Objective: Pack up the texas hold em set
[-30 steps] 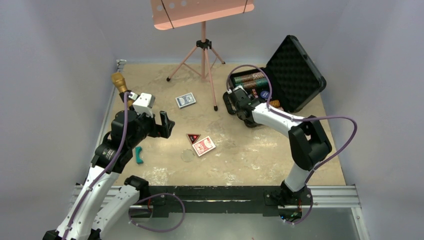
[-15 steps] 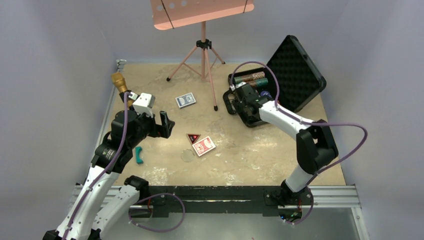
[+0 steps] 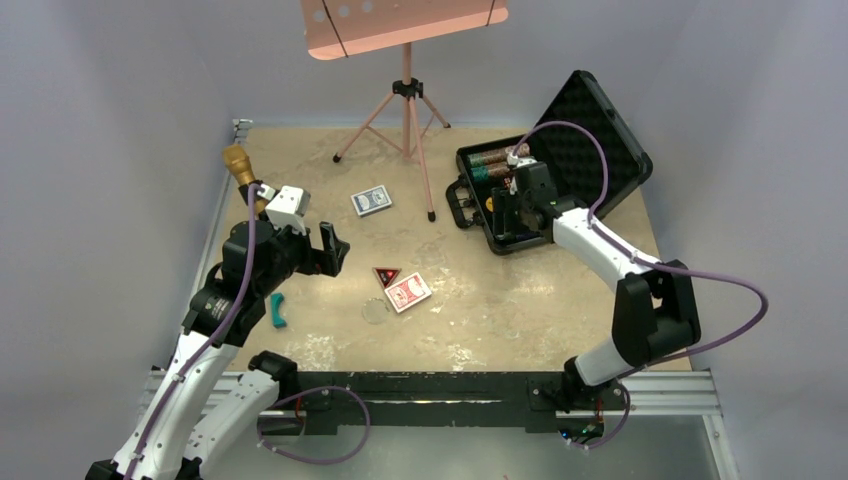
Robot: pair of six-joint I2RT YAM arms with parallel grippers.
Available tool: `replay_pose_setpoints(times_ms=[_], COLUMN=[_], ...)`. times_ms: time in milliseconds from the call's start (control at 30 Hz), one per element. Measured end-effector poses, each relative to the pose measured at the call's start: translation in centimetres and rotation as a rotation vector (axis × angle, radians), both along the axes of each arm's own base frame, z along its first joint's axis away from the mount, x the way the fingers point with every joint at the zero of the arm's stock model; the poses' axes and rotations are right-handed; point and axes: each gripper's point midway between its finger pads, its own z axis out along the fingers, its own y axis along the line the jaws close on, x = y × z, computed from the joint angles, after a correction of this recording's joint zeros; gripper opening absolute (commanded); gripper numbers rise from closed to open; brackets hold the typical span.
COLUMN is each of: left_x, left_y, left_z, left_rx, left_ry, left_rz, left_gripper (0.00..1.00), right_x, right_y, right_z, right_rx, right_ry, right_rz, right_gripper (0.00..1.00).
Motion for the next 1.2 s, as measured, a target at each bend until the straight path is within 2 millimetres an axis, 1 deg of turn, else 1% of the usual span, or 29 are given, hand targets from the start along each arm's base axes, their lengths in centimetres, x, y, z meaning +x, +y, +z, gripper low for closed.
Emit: replay_pose_setpoints(times_ms=[67, 233, 367, 700, 1000, 1133, 1200], left_x=[0.0, 0.0, 0.0, 0.0, 0.0, 0.0, 0.0], left_y=[0.0, 0.0, 0.0, 0.0, 0.0, 0.0, 0.0], left_z=[0.0, 0.1, 0.1, 0.1, 0.1, 0.1, 0.1], left_rx=[0.000, -0.001, -0.001, -0.001, -0.001, 0.000, -0.001], left_ry=[0.000, -0.002, -0.002, -0.002, -0.002, -0.002, -0.002], left_rz=[0.000, 0.000, 0.000, 0.000, 0.000, 0.000, 0.000], left_gripper=[0.98, 0.98, 0.98, 0.98, 0.98, 0.98, 0.98], right_x=[0.1, 0.9, 1.2, 1.1, 1.2, 1.1, 1.1], right_y=[0.1, -0.5, -1.2, -1.2, -1.1, -0.7, -0.6], right_z=[-0.7, -1.4, -1.7, -4.2, -4.1, -4.1, -4.1], right_rx=[0.037, 0.104, 0.114, 0.104, 0.125, 0.140, 0.145], right_ry=[0.024, 0.036, 0.044, 0.104, 0.108, 0.110, 0.111], right_rz=[-0.016, -0.049, -0.067, -0.060, -0.048, -0.029, -0.018], right_gripper=[0.66, 0.66, 0.65, 0.61, 0.54, 0.53, 0.50])
